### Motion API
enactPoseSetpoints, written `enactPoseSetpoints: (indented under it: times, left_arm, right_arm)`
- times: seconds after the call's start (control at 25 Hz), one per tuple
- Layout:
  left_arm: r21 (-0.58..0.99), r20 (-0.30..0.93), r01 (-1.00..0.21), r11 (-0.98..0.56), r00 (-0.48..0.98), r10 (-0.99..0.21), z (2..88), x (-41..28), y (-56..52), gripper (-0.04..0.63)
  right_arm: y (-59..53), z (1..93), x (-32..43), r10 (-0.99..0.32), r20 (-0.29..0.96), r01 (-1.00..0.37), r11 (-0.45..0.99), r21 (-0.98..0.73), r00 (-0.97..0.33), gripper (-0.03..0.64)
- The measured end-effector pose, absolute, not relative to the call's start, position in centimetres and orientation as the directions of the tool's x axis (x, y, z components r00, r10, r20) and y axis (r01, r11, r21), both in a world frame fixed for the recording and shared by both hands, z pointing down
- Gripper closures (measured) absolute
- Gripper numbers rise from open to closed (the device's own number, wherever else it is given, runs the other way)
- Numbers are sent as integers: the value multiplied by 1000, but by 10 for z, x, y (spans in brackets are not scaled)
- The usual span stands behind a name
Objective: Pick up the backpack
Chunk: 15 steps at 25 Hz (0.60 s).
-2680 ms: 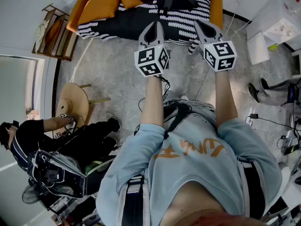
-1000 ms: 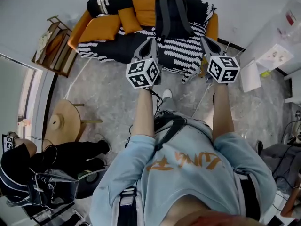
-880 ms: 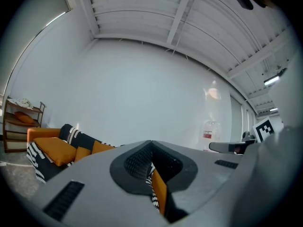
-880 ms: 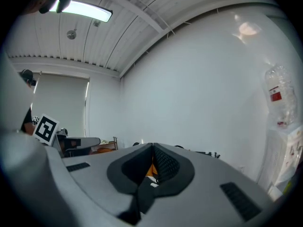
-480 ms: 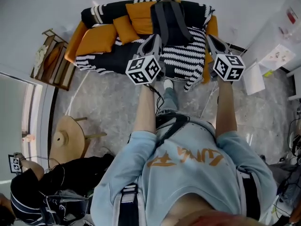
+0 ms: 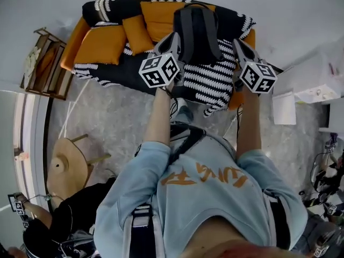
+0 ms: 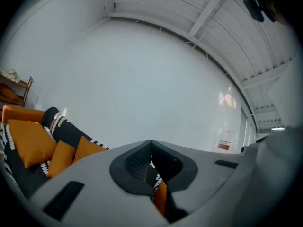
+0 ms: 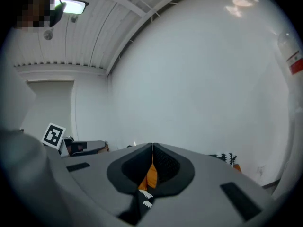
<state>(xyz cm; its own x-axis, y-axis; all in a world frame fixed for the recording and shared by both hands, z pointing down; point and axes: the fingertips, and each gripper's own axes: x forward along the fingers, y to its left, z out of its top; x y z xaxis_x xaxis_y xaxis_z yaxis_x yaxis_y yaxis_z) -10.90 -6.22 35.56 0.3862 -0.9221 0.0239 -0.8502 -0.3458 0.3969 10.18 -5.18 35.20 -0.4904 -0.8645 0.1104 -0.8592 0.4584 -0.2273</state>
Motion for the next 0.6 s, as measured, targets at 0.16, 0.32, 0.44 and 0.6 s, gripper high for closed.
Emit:
enactPoseSetpoints:
  times: [0.16, 0.32, 0.44, 0.6]
  left_arm:
    - [410, 117, -859, -307, 383, -916, 389, -127, -129, 575]
    - [438, 217, -859, -264, 386, -897, 437, -130, -183, 575]
    - [456, 280, -860, -230, 383, -880, 467, -129, -210, 575]
    - [458, 334, -858, -232, 407, -850, 488, -105, -237, 575]
  right_arm:
    - [-119, 387, 69, -838, 154, -826, 454, -334, -523, 591]
    - [-166, 433, 42, -792, 224, -799, 466, -380, -568, 591]
    - [-190, 462, 51, -783, 285, -808, 422, -411, -553, 591]
    - [-216, 478, 89, -812, 307, -827, 335, -451, -497, 591]
